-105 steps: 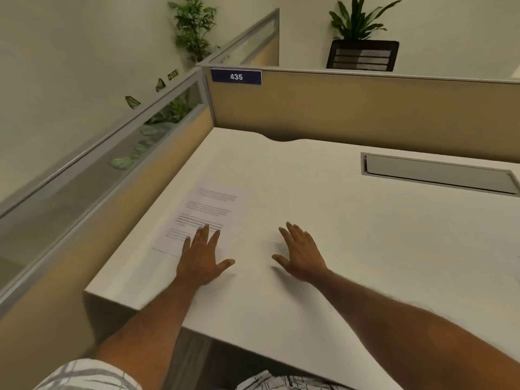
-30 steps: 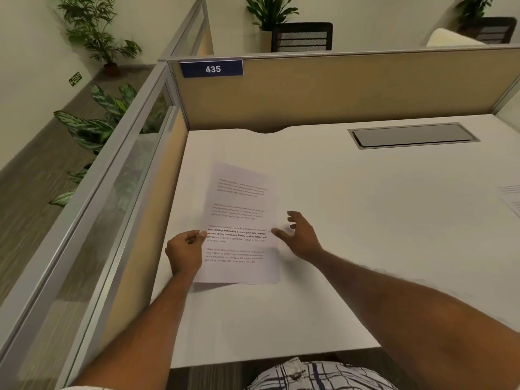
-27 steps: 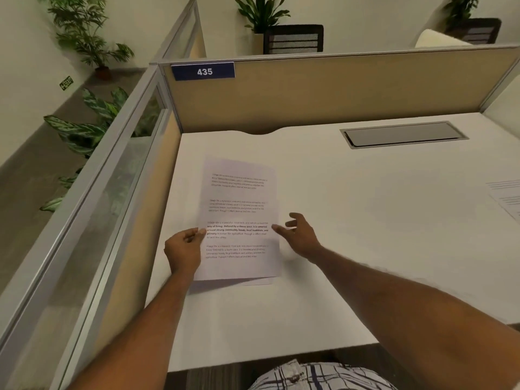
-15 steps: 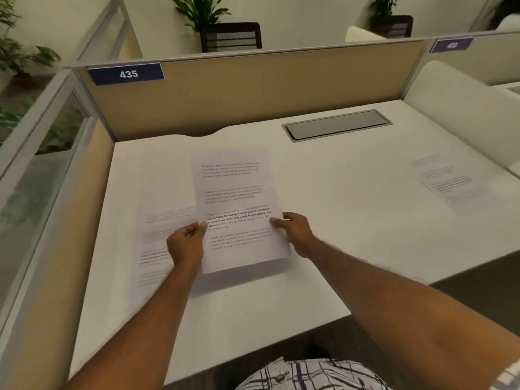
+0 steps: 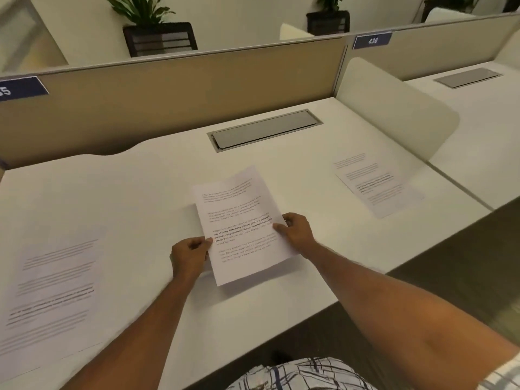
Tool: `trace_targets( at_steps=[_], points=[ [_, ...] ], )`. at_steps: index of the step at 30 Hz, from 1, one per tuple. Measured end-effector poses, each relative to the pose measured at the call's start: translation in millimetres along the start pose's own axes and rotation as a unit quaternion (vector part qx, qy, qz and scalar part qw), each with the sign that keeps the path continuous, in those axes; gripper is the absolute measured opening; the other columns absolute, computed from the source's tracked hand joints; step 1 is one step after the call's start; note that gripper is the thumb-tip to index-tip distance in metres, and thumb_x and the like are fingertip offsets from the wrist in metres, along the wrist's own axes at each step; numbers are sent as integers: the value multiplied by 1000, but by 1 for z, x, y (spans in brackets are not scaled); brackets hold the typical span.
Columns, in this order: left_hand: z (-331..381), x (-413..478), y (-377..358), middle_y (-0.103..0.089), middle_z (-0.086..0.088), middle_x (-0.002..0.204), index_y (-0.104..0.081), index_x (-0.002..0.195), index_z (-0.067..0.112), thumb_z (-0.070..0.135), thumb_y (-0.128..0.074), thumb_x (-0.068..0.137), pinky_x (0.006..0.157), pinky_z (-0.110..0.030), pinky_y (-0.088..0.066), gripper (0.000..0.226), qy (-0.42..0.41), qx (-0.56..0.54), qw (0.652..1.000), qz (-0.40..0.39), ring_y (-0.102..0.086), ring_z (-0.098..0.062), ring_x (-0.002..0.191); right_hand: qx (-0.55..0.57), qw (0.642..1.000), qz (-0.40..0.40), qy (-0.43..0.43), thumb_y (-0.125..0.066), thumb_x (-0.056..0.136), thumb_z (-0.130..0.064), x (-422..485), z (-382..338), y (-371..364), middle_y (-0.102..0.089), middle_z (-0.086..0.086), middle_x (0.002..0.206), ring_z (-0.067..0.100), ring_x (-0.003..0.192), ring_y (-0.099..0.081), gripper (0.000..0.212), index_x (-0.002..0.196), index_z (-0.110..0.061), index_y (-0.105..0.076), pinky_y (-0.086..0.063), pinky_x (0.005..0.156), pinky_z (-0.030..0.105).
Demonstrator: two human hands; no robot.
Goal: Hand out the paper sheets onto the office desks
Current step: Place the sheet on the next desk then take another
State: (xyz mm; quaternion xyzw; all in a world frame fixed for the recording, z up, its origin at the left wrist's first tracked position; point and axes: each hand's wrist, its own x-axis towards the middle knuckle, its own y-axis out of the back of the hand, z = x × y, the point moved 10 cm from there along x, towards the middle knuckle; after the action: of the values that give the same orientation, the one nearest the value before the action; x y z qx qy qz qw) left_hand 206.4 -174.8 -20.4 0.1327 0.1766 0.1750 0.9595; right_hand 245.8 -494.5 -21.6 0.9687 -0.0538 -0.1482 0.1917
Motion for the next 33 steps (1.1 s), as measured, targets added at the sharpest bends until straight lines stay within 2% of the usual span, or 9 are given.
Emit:
trace_targets(
  at_steps=[5, 10, 16, 18, 19, 21, 23, 28, 33],
  points=[
    [17, -10, -72, -73, -6, 81, -73, 90, 6, 13, -76, 82, 51, -15, -51, 11, -7, 43, 998, -52, -67, -14, 63, -58, 998, 21, -1, -71, 82, -26, 24, 27, 62, -69, 4, 98, 25, 91, -65, 27, 104, -10, -70, -52, 80, 36],
    [26, -18, -130, -75, -8, 80, -73, 87, 7, 8, -78, 79, 63, -34, -61, 10, -7, 90, 990, -111, -74, -22, 69, -117, 992, 42, 9, -69, 85, -26, 40, 46, 103, -65, -2, 93, 17, 85, -60, 27, 110, -14, -67, -42, 73, 28],
    [33, -8, -164, -65, -2, 72, -66, 72, 11, 21, -81, 74, 73, -41, -58, 19, -74, 185, 972, -127, -63, -25, 68, -130, 990, 45, 11, -69, 86, -24, 56, 56, 124, -63, -1, 95, 18, 86, -58, 28, 111, -13, -65, -39, 74, 27],
    [45, -13, -172, -61, -3, 111, -66, 109, 15, 43, -80, 74, 90, -39, -48, 47, -154, 302, 933, -120, -58, -25, 102, -132, 990, 46, 13, -69, 86, -24, 61, 57, 128, -63, 0, 96, 18, 85, -57, 28, 112, -12, -65, -39, 74, 27],
    [46, -17, -179, -50, -2, 135, -56, 130, 19, 57, -75, 72, 101, -40, -40, 72, -181, 368, 902, -136, -49, -25, 122, -135, 990, 45, 14, -68, 86, -24, 63, 57, 130, -63, -1, 95, 18, 85, -57, 29, 112, -12, -65, -39, 74, 27],
    [42, -21, -192, -22, 4, 159, -35, 148, 31, 81, -57, 65, 114, -45, -24, 99, -213, 472, 838, -172, -24, -22, 144, -142, 989, 45, 15, -68, 86, -25, 68, 58, 133, -62, -2, 93, 19, 85, -57, 29, 112, -11, -65, -39, 73, 27],
    [33, -20, -201, -8, 5, 164, -24, 151, 35, 86, -48, 65, 118, -50, -14, 103, -214, 513, 807, -200, -10, -22, 149, -154, 987, 47, 16, -68, 86, -26, 70, 60, 134, -64, 1, 96, 23, 89, -61, 32, 113, -11, -63, -41, 74, 28],
    [27, -17, -207, -2, 5, 164, -19, 152, 36, 81, -51, 73, 118, -53, -10, 96, -207, 514, 807, -204, -4, -23, 150, -279, 953, 77, 89, -67, 86, -36, 67, 53, 134, -49, 7, 133, 27, 124, -44, 55, 135, -16, -50, -36, 100, 41],
    [28, -18, -205, -2, 5, 164, -18, 153, 36, 81, -50, 73, 117, -55, -12, 97, -208, 522, 803, -199, -5, -24, 150, -380, 915, 62, 117, -59, 89, -50, 64, 55, 123, -38, 4, 150, 26, 137, -31, 54, 135, -23, -53, -25, 107, 45]
  ],
)
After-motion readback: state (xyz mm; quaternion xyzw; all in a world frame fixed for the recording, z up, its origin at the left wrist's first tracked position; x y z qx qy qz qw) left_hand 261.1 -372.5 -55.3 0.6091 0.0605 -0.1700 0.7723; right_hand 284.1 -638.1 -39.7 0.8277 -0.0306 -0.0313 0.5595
